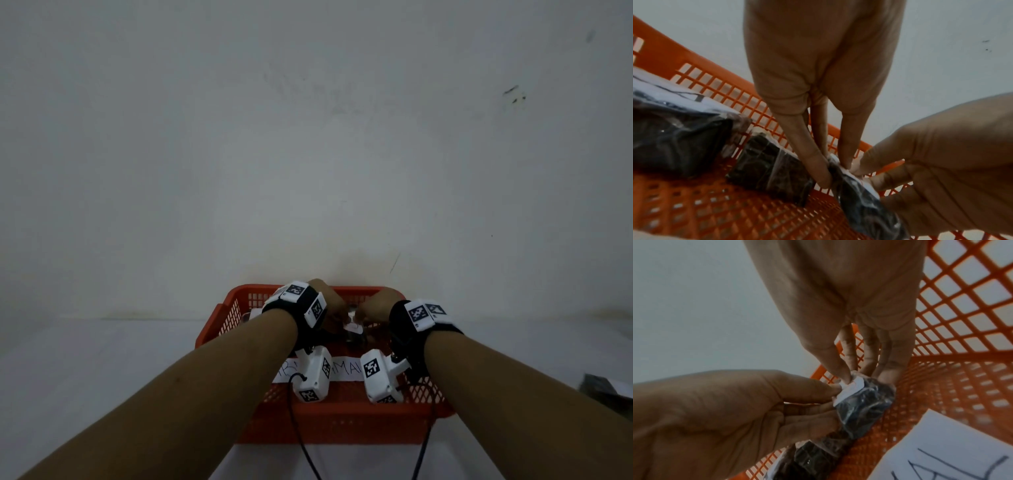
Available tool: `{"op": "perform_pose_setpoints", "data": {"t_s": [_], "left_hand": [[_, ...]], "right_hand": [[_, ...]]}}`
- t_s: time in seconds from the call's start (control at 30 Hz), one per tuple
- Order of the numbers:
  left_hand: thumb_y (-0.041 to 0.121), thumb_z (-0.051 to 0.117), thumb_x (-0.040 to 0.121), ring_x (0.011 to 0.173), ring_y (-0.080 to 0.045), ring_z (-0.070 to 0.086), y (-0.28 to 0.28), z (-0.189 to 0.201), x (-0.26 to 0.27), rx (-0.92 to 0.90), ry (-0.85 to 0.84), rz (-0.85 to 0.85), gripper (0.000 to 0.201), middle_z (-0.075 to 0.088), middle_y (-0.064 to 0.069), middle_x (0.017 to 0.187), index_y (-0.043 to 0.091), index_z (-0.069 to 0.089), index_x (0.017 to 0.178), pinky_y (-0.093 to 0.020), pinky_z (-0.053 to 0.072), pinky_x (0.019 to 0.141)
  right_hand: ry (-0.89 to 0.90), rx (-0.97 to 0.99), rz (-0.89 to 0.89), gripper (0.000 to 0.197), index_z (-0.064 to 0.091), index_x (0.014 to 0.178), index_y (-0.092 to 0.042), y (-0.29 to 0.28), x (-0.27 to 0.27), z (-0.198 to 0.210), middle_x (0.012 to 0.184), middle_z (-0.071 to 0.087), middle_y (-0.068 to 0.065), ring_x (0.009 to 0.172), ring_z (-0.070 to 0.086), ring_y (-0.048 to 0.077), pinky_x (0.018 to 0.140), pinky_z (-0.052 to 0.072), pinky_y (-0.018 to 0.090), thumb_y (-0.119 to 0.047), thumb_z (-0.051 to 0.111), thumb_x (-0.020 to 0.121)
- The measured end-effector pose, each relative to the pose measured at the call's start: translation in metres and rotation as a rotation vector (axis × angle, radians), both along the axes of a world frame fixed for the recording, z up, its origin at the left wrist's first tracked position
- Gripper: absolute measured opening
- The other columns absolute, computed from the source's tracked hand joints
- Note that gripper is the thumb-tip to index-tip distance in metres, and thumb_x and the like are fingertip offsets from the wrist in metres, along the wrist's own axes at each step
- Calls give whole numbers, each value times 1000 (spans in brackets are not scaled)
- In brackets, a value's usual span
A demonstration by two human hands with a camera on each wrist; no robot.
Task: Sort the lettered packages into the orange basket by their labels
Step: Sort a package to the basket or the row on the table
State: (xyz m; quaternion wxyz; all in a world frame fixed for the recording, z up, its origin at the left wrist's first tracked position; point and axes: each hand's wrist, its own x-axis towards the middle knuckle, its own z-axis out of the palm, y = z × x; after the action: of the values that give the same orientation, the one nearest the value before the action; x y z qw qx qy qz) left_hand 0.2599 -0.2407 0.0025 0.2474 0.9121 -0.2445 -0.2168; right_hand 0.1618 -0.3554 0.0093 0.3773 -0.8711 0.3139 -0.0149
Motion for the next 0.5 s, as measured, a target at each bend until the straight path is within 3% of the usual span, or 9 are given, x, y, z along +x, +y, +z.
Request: {"op": "perform_pose_setpoints", "data": {"t_s": [0.03, 0.1, 0.2, 0.23, 0.3, 0.33, 0.4, 0.5], "left_hand": [[42, 69, 95, 103, -26, 72, 0, -6, 2, 59, -44, -68, 41, 72, 5, 128, 34, 66, 135, -30, 58, 88], [44, 69, 95, 95, -23, 73, 1, -15, 6, 39, -70, 33, 36, 75, 10, 119, 38, 68, 130, -30, 60, 86], [44, 73, 93, 96, -24, 74, 6, -20, -3, -103, -27, 48, 39, 76, 7, 116, 33, 70, 130, -24, 56, 76], [37, 78, 89, 100, -26, 74, 6, -19, -2, -176, 12, 88, 42, 76, 1, 118, 24, 72, 129, -26, 58, 79], [20, 89, 77, 106, -30, 75, 3, -24, -4, -121, -89, 111, 49, 76, -14, 115, 4, 72, 121, -39, 63, 89], [17, 91, 72, 105, -31, 75, 3, -26, -2, -103, -118, 140, 52, 76, -16, 112, 1, 72, 117, -43, 63, 91], [19, 94, 66, 100, -30, 76, 2, -30, -2, -95, -120, 164, 51, 77, -15, 106, 3, 74, 111, -44, 64, 88], [33, 99, 60, 81, -24, 78, 2, -32, -2, -111, -112, 176, 40, 80, -7, 86, 11, 81, 88, -40, 66, 78]], "right_hand": [[-16, 36, -14, 26, 63, 68, -10, -1, 0, -3, 73, 67, 6, 60, 63, 18, 45, 46, 18, -13, 76, 90], [-50, 109, -43, 22, 64, 72, -6, 0, -4, -9, 70, 67, 8, 56, 62, 20, 33, 40, 15, -6, 75, 91], [-40, 185, -43, 11, 66, 85, -1, 6, -6, -13, 76, 68, 13, 59, 65, 24, 36, 47, 23, -3, 70, 95], [-29, 192, -44, 5, 66, 92, 0, 7, -6, -13, 79, 69, 14, 61, 65, 26, 40, 49, 27, -3, 70, 95], [-8, 193, -44, 7, 67, 102, 3, 8, -6, -14, 80, 68, 17, 60, 65, 27, 43, 50, 30, -1, 68, 95], [2, 199, -43, 8, 67, 102, 4, 9, -6, -14, 77, 67, 18, 58, 64, 28, 43, 51, 30, 0, 67, 95], [11, 197, -37, 11, 67, 105, 6, 9, -7, -15, 73, 66, 19, 55, 63, 29, 41, 50, 28, 2, 66, 95], [28, 180, -37, 21, 68, 112, 10, 9, -8, -16, 77, 68, 19, 57, 64, 30, 38, 49, 25, 2, 68, 94]]}}
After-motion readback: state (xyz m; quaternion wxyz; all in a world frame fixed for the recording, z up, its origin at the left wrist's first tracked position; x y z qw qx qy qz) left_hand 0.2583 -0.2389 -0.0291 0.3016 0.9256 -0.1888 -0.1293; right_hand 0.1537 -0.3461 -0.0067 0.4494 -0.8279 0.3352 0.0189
